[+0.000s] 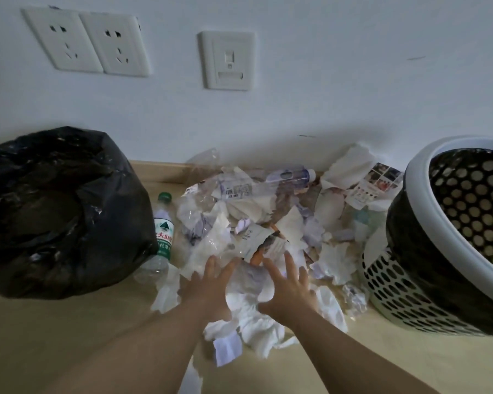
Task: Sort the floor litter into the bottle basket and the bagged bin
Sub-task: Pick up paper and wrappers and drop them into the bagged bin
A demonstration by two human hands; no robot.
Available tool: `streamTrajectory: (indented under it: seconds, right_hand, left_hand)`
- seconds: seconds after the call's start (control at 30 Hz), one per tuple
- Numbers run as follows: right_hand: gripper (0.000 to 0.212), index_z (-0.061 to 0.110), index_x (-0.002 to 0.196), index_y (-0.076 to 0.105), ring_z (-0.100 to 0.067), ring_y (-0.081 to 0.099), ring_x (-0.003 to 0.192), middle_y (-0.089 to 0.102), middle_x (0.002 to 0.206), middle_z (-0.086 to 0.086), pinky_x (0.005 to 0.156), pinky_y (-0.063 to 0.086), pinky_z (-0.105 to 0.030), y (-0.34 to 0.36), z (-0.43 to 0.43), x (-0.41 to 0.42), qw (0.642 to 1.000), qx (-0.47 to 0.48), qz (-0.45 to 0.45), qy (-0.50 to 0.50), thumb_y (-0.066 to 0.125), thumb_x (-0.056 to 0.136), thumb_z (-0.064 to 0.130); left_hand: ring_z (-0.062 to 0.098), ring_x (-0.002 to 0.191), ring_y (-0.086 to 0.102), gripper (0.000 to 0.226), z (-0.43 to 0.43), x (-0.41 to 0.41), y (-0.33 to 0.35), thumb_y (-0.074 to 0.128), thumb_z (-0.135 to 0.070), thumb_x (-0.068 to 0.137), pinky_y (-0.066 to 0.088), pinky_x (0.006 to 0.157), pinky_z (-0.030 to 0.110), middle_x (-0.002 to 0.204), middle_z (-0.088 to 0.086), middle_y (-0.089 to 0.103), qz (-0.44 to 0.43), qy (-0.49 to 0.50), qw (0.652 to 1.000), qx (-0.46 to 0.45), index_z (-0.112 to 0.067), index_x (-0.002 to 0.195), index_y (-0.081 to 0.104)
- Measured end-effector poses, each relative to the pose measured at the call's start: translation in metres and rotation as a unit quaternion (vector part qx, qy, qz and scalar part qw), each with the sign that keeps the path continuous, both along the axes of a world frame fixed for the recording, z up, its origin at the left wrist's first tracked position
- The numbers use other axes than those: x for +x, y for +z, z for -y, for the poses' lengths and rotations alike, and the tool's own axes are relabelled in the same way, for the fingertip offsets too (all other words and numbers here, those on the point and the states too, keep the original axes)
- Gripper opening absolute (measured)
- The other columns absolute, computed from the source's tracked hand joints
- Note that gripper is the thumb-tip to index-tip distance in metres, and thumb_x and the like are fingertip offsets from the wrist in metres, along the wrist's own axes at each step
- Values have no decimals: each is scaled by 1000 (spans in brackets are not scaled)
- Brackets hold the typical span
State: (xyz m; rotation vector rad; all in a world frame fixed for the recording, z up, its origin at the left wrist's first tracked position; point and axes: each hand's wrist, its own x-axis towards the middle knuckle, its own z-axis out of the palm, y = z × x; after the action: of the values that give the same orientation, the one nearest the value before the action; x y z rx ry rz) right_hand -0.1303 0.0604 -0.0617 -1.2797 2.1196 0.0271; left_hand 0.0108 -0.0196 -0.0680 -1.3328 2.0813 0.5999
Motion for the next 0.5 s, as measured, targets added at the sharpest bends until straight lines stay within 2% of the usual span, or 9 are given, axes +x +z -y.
streamTrajectory:
  seconds: [0.1, 0.17, 0.23, 0.3, 0.37, 0.43, 0.5]
  right_hand:
    - [85, 46, 145, 8, -32, -5, 146, -22, 156, 7, 113, 22, -48, -17, -19, 3, 996, 59, -9, 64, 65, 83, 37]
    - [71, 43, 142, 17, -31, -1, 146, -14, 157, 6, 115, 18, -46, -24, -32, 6, 995, 46, -33, 82, 61, 86, 42]
    - [57, 38, 138, 30, -30, 12, 142, 3, 155, 3, 111, 27, -39, -26, -39, 9, 995, 10, -45, 84, 58, 88, 35]
    - [42, 30, 131, 42, -27, 27, 132, 21, 146, -1, 99, 40, -33, -24, -41, 11, 996, -14, -49, 77, 53, 91, 21]
    - [33, 21, 123, 50, -25, 37, 122, 34, 135, -3, 89, 46, -31, -22, -41, 8, 997, -15, -45, 65, 44, 93, 9]
    - [29, 18, 119, 54, -25, 49, 113, 42, 127, -5, 85, 46, -31, -22, -39, 2, 999, -5, -22, 46, 42, 93, 10]
    - [24, 17, 115, 58, -27, 57, 108, 50, 121, -7, 83, 47, -30, -17, -34, -8, 1000, -3, 4, 27, 47, 94, 21]
  left_hand:
    - [36, 139, 23, 100, -2, 8, -10, 62, -25, 85, 30, 107, 48, 156, 5, -22, 6, -31, 999, -15, -44, 144, -16]
    - [35, 135, 30, 94, -6, 10, -10, 56, -16, 89, 33, 105, 43, 156, 9, -18, 6, -53, 998, -38, -43, 146, -13]
    - [33, 126, 40, 86, -9, 9, -7, 47, -7, 91, 36, 100, 39, 156, 13, -6, 2, -78, 995, -69, -43, 147, -7]
    - [30, 119, 45, 78, -9, 6, -4, 41, -3, 92, 39, 96, 38, 150, 13, 11, -9, -83, 992, -91, -41, 147, 1]
    - [27, 114, 48, 73, -7, 3, -3, 38, -3, 92, 43, 94, 39, 140, 11, 25, -33, -73, 992, -100, -41, 147, 8]
    - [25, 108, 51, 71, -5, 1, -2, 37, -2, 91, 47, 90, 38, 129, 8, 34, -57, -54, 991, -108, -41, 145, 14]
    - [24, 104, 52, 70, -3, 0, 0, 39, -3, 90, 50, 87, 36, 123, 8, 37, -73, -49, 989, -120, -41, 144, 16]
